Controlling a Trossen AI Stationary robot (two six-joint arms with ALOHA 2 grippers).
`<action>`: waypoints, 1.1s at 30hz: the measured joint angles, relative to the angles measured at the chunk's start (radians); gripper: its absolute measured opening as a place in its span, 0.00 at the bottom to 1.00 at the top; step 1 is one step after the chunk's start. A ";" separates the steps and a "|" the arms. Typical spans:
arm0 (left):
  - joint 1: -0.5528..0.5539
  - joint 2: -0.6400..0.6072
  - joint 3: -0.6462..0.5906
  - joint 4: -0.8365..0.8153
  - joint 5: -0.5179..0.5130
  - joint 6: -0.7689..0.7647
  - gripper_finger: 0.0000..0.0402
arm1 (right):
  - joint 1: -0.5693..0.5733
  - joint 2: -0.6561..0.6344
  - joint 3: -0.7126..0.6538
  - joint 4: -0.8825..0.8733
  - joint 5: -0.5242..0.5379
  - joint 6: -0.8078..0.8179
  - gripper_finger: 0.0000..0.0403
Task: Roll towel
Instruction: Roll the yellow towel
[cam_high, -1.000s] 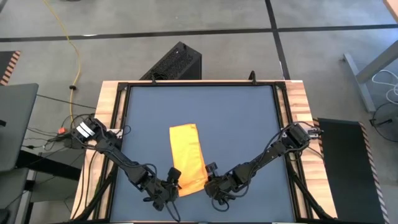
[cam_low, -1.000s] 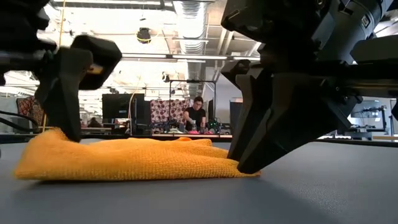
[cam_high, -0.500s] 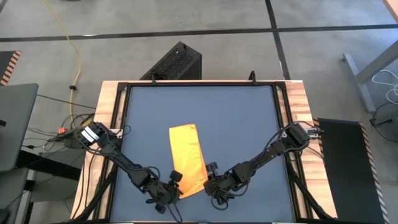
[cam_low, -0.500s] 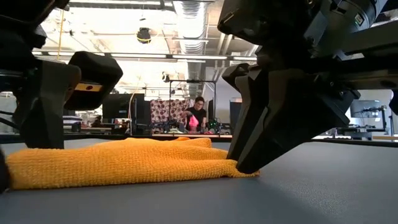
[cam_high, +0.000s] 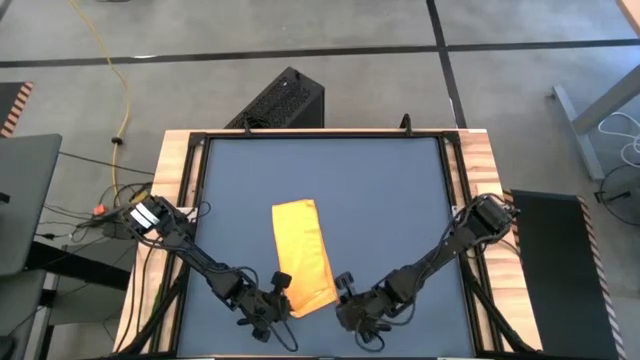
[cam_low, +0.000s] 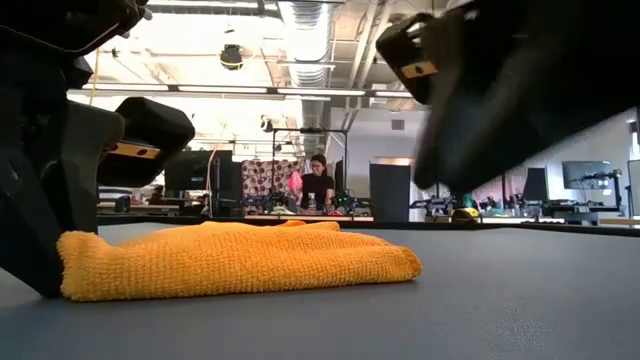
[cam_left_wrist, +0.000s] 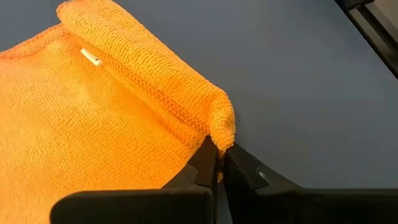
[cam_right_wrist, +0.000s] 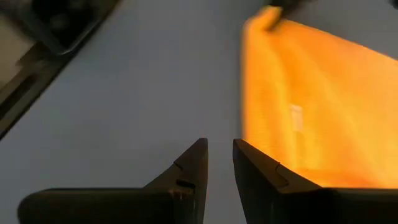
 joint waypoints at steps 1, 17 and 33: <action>0.000 0.000 0.000 0.000 0.004 -0.005 0.00 | 0.008 0.007 0.000 0.006 0.000 -0.026 0.26; 0.000 0.000 -0.002 0.004 0.029 -0.033 0.00 | 0.002 0.028 0.000 0.035 0.035 -0.070 0.26; 0.000 0.001 -0.002 0.005 0.043 -0.033 0.00 | -0.066 0.069 -0.031 0.121 0.024 -0.087 0.26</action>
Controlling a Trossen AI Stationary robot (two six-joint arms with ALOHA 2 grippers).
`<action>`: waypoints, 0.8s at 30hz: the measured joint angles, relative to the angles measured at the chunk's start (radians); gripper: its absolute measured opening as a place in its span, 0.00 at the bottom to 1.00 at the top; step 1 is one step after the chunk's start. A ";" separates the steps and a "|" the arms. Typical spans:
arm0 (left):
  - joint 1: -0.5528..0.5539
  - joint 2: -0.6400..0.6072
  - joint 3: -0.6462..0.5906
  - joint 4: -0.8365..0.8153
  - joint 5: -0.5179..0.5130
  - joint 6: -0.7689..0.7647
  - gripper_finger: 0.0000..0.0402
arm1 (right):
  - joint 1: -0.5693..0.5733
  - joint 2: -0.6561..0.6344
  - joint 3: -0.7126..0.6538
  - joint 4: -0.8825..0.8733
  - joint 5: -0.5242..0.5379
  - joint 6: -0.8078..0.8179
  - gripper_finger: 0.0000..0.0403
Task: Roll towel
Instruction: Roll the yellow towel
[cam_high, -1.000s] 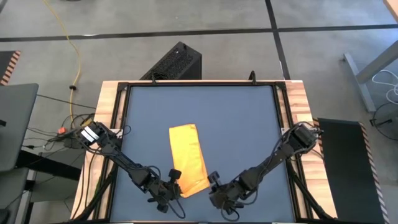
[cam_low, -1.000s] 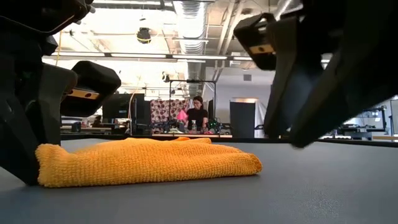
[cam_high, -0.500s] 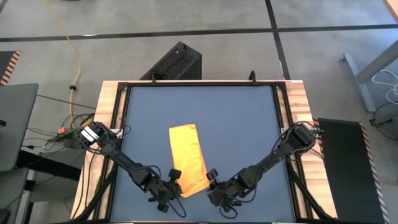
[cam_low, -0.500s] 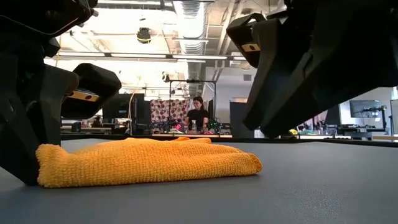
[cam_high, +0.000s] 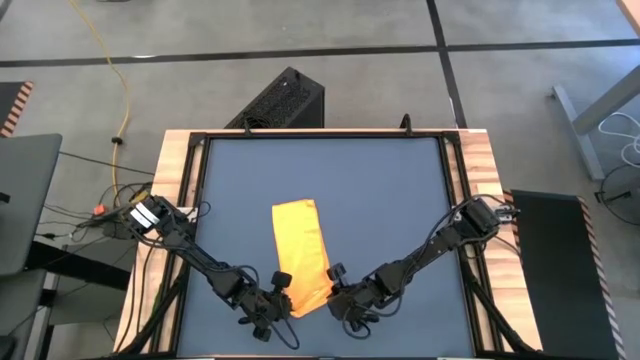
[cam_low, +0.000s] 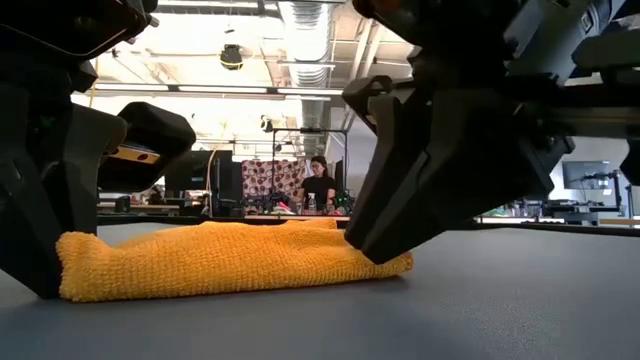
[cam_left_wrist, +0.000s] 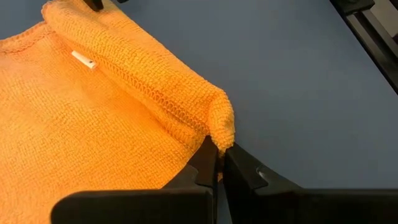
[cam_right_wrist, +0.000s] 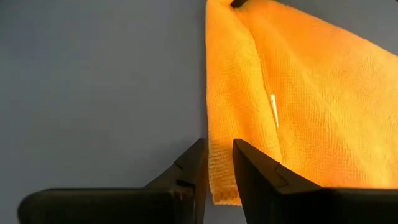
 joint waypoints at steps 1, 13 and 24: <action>0.000 0.000 0.000 -0.001 0.001 0.000 0.00 | -0.001 -0.002 0.000 -0.001 0.000 0.007 0.26; -0.001 0.000 0.000 -0.002 0.021 0.008 0.00 | 0.066 -0.005 0.233 -0.346 0.073 0.016 0.26; 0.003 0.000 0.000 -0.001 0.021 0.030 0.00 | 0.068 -0.007 0.383 -0.541 0.138 0.007 0.28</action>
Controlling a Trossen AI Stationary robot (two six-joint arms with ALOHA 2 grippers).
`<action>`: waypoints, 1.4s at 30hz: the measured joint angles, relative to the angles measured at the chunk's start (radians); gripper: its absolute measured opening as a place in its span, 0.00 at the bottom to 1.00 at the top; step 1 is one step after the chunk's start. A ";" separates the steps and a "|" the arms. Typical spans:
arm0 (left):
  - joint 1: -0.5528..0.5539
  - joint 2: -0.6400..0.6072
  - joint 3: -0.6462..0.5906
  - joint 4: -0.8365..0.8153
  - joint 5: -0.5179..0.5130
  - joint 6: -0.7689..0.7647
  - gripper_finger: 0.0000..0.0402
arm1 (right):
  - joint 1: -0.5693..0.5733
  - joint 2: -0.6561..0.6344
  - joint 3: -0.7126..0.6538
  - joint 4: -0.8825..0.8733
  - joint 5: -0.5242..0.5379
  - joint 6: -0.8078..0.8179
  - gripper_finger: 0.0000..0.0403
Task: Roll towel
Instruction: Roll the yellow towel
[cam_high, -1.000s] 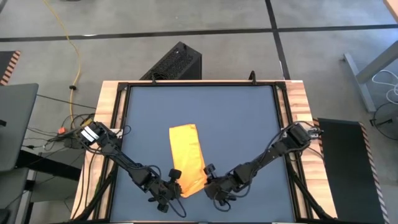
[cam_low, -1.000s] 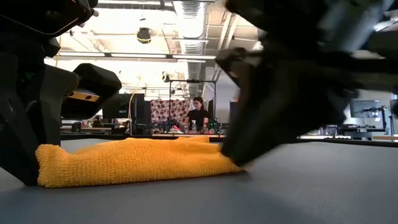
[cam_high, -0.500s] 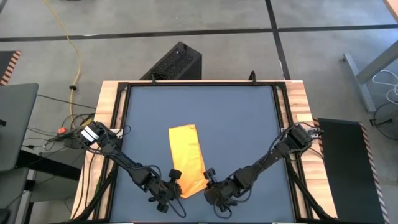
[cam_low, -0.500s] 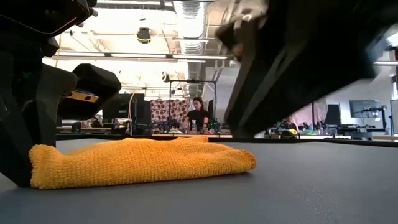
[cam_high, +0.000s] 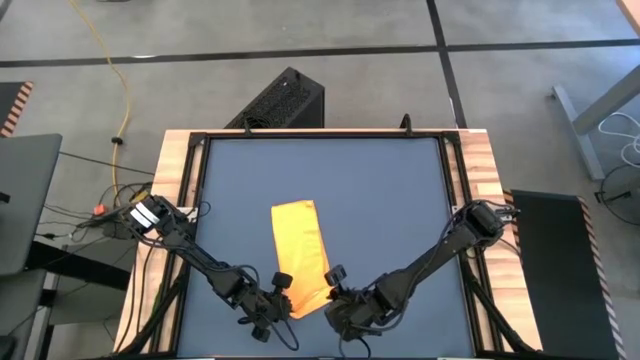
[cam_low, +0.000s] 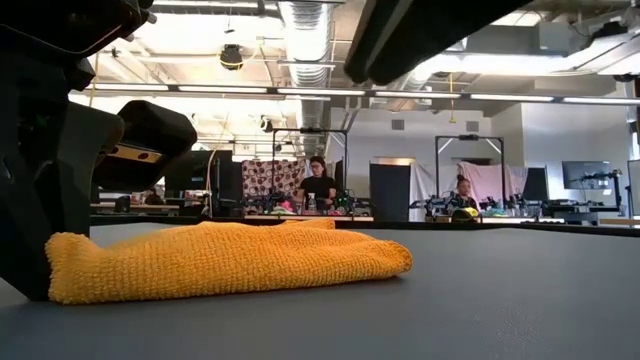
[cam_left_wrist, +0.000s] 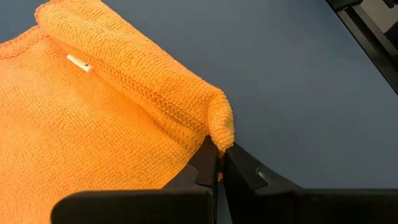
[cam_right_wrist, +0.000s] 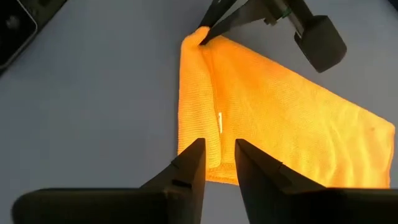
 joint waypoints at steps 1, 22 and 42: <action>0.000 0.000 0.000 0.000 0.000 0.000 0.00 | 0.000 0.000 0.000 0.000 0.000 0.011 0.30; 0.000 0.001 -0.001 0.011 0.001 0.000 0.00 | -0.017 0.141 -0.029 0.158 -0.066 -0.088 0.72; -0.057 0.002 0.000 0.025 -0.013 -0.086 0.00 | -0.024 0.158 -0.029 0.199 -0.105 0.150 0.42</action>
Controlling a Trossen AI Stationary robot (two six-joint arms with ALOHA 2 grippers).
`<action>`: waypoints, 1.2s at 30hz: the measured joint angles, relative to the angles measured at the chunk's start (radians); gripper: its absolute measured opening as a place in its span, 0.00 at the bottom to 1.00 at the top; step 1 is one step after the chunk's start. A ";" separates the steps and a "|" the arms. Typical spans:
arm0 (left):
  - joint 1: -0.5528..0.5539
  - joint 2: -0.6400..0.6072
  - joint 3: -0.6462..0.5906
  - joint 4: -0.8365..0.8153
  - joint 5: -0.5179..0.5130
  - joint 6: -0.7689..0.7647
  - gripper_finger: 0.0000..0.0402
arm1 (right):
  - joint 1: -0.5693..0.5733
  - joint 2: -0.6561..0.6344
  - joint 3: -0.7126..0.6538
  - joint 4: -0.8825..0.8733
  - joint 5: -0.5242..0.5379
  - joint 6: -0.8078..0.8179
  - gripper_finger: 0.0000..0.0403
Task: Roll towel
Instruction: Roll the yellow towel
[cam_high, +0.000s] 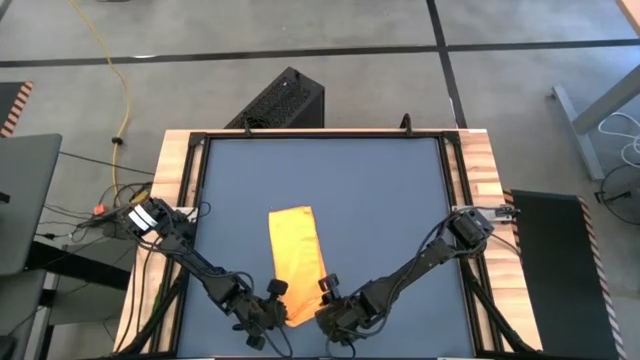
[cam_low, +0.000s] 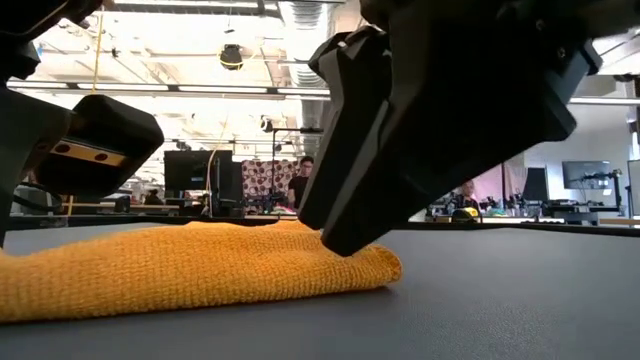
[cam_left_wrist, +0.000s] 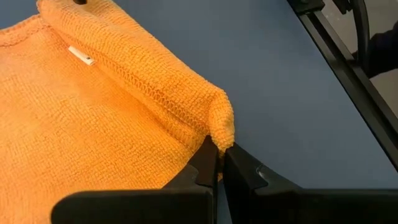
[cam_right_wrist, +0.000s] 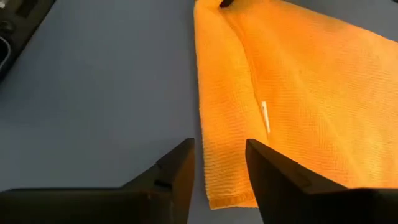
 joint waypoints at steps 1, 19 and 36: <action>0.000 0.000 0.000 0.002 -0.002 0.000 0.00 | 0.002 0.000 0.000 0.000 0.000 -0.001 0.41; -0.018 -0.004 -0.130 0.321 -0.033 -0.011 0.00 | 0.015 0.000 -0.123 0.158 0.008 0.164 0.19; -0.022 -0.008 -0.418 0.963 -0.121 -0.468 0.00 | -0.148 -0.037 -0.126 0.146 -0.570 0.526 0.03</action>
